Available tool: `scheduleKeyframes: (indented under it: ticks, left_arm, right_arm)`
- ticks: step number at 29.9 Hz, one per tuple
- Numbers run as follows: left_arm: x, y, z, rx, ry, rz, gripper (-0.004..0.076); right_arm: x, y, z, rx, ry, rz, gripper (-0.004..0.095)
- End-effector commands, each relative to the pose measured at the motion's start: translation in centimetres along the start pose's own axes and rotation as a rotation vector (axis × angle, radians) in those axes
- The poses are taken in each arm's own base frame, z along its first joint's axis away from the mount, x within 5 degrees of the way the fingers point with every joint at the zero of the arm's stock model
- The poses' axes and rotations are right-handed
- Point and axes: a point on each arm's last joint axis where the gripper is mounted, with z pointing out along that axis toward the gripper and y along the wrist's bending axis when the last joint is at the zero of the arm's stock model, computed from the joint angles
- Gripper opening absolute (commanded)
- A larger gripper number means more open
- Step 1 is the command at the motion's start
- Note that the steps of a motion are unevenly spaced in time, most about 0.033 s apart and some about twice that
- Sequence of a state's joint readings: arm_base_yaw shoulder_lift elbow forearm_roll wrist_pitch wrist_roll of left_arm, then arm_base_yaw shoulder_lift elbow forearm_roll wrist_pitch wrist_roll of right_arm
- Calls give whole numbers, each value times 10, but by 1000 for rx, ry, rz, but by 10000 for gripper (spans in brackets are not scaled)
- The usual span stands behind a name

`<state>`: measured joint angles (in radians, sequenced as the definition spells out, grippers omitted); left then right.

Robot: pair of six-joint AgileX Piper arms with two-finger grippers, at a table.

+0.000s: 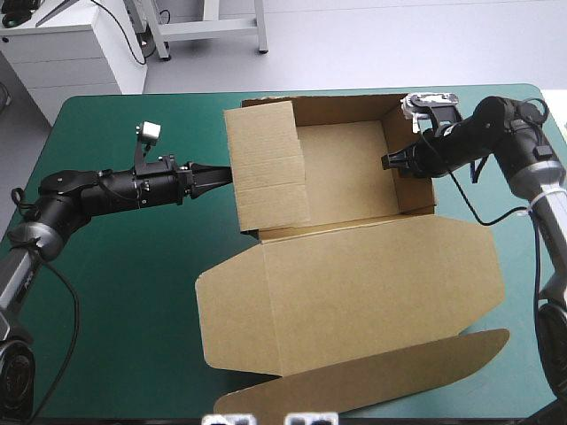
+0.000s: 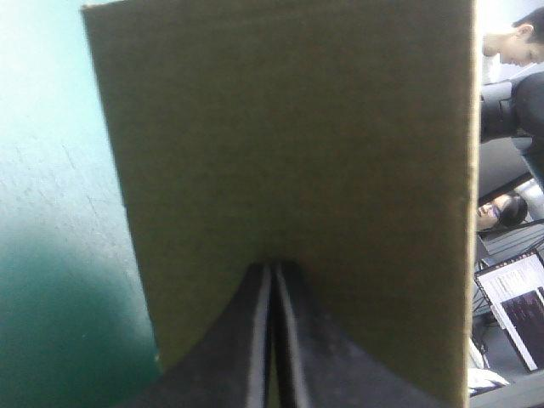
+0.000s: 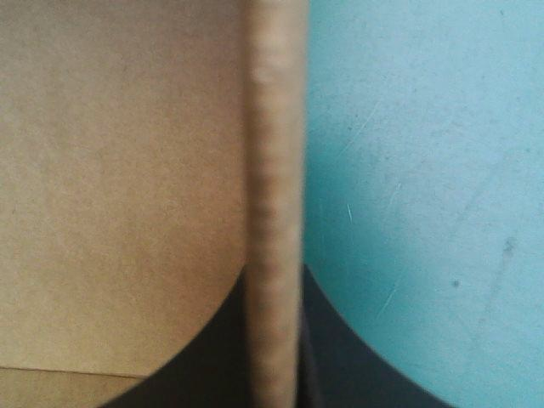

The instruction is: Fold the box

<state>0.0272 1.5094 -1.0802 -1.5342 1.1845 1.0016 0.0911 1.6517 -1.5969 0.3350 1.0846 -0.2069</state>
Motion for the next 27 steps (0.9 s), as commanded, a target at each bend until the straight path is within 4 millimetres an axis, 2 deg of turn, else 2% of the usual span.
scheduleKeyframes:
  ticks: [1, 4, 8, 10, 11, 20, 27]
  left_arm:
    - [-4, -33, 1, 166, -7, 32, 45]
    - [-2, -36, 4, 173, 11, 52, 195]
    - [-6, -39, 4, 177, 4, 65, 517]
    - [-9, -42, 3, 182, -1, 61, 622]
    - [-11, -44, 3, 183, -2, 70, 640]
    - [-26, -65, 9, 24, 137, 110, 636]
    - [-41, -79, 12, -260, 200, 145, 611]
  right_arm:
    - [-8, 15, -28, -13, -123, -5, -12]
    - [-8, 16, -28, -10, -120, 3, -12]
    - [-8, 15, -27, 4, -117, 3, -12]
    - [-7, 15, -27, 9, -117, 8, -12]
    - [-7, 15, -27, 11, -115, 9, -12]
    - [-10, 34, -22, 47, -146, -2, -12]
    - [-11, 37, -22, 40, -162, 40, -12]
